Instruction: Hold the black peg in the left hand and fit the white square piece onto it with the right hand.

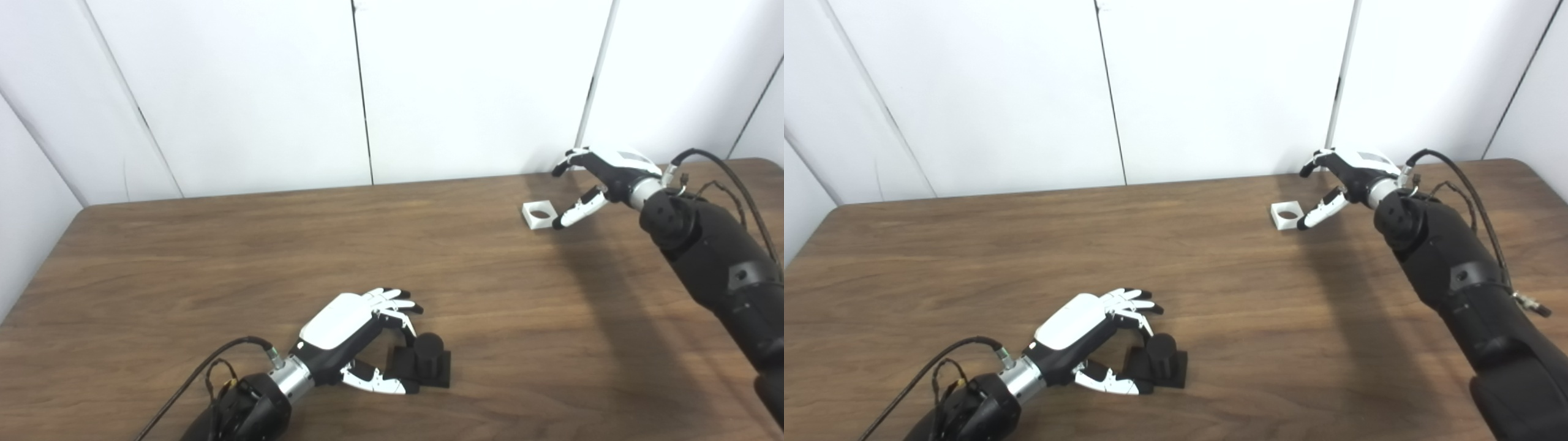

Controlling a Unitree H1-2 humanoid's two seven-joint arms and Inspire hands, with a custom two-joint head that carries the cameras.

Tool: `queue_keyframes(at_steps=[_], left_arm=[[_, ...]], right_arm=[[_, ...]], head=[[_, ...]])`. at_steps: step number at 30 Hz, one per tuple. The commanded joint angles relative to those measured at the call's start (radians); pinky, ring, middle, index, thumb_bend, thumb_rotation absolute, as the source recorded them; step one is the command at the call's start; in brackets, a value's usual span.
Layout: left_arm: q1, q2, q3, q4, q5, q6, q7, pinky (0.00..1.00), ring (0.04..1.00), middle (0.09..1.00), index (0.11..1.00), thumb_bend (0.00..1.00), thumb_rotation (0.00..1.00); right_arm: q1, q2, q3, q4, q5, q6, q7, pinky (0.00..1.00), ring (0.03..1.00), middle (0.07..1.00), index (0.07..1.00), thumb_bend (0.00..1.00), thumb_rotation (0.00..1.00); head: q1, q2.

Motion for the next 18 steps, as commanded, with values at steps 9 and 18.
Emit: queue_keyframes(at_steps=[9, 18], left_arm=[[-0.009, 0.002, -0.012, -0.01, 0.029, 0.02, -0.031, 0.95, 0.937, 0.859, 0.536, 0.56, 0.45], [-0.015, -0.005, -0.017, 0.005, 0.033, 0.01, -0.021, 0.94, 0.933, 0.858, 0.541, 0.56, 0.43]], right_arm=[[-0.117, 0.022, 0.041, 0.072, -0.029, -0.002, -0.011, 0.94, 0.984, 0.937, 0.764, 0.89, 0.28], [-0.155, 0.035, 0.109, 0.117, -0.069, -0.021, 0.01, 0.93, 0.983, 0.93, 0.759, 0.92, 0.32]], head=[[-0.001, 0.001], [-0.009, 0.001]])
